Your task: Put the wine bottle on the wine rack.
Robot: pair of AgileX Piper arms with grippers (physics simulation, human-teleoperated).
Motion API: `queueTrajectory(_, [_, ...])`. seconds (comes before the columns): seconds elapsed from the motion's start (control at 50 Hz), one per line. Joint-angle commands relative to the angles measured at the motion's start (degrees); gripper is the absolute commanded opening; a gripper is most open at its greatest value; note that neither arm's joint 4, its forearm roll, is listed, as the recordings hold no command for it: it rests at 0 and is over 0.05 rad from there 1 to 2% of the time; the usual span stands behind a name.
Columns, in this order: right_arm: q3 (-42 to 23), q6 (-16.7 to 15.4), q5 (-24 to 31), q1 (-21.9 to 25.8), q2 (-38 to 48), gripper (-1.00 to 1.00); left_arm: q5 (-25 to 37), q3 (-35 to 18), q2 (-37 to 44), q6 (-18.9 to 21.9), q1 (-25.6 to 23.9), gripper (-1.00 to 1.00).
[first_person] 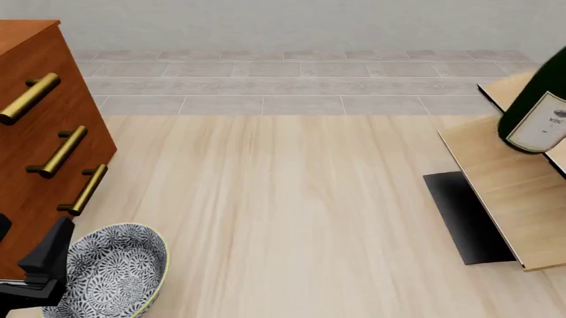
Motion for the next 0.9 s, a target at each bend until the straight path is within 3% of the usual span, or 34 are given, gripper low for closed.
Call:
queueTrajectory(0.02, [-2.0, 0.5, 1.04, -1.97, -0.47, -1.0, -0.63, 0.0, 0.5, -0.07, -0.04, 1.0])
queueTrajectory(0.9, [-0.06, 4.8, -1.54, -9.92, 2.35, -1.0, -1.35, 0.01, 1.51, -0.58, -0.16, 1.0])
